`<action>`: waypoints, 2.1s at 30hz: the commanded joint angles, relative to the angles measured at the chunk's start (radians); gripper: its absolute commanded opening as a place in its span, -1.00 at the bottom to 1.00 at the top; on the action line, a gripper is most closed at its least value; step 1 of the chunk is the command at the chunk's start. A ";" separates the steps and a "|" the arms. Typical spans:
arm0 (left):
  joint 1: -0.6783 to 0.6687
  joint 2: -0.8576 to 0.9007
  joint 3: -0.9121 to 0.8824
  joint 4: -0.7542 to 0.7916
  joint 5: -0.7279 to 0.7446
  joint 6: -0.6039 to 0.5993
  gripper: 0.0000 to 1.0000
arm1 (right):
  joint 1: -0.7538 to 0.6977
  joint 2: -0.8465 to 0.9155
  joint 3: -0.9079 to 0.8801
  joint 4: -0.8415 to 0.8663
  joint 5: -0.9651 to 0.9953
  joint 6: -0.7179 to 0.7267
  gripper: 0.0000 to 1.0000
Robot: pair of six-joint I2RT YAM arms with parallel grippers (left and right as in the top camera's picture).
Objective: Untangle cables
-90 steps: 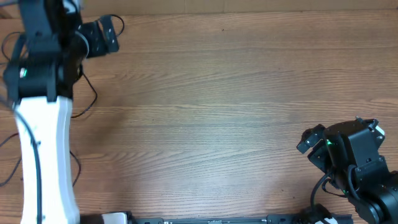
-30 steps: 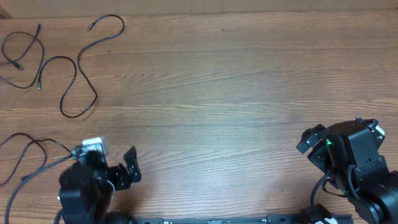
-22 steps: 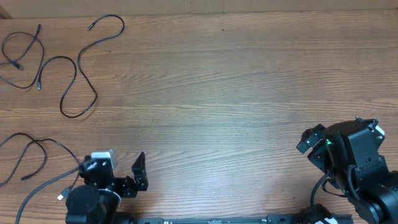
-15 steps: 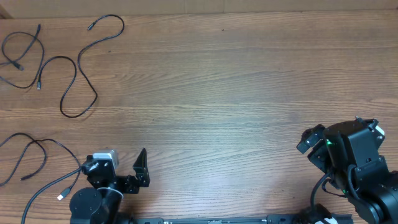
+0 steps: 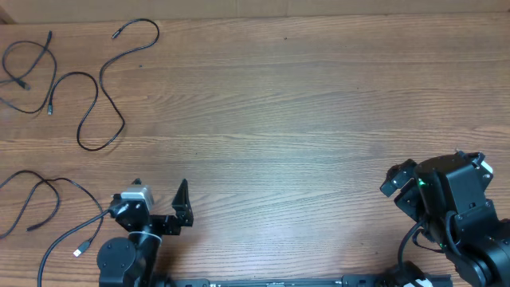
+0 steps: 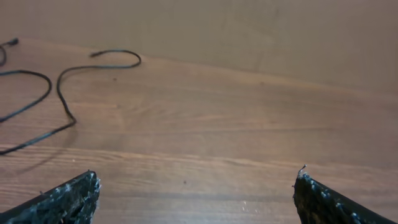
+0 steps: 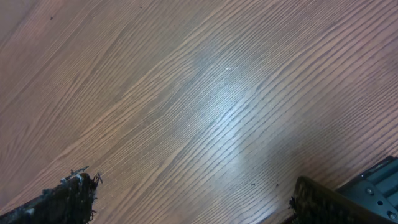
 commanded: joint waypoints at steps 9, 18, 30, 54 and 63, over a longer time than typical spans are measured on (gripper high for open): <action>0.029 -0.013 -0.132 0.222 0.000 0.005 0.99 | -0.002 -0.003 0.016 0.004 0.011 0.004 1.00; 0.029 -0.013 -0.259 0.349 0.000 0.016 0.99 | -0.002 -0.003 0.016 0.004 0.011 0.004 1.00; 0.029 -0.014 -0.307 0.442 -0.005 0.227 0.99 | -0.002 -0.003 0.016 0.004 0.011 0.004 1.00; 0.036 -0.014 -0.307 0.438 -0.019 0.201 0.99 | -0.002 -0.003 0.016 0.004 0.011 0.004 1.00; 0.042 -0.012 -0.307 0.438 -0.019 0.201 0.99 | -0.002 -0.003 0.016 0.004 0.011 0.004 1.00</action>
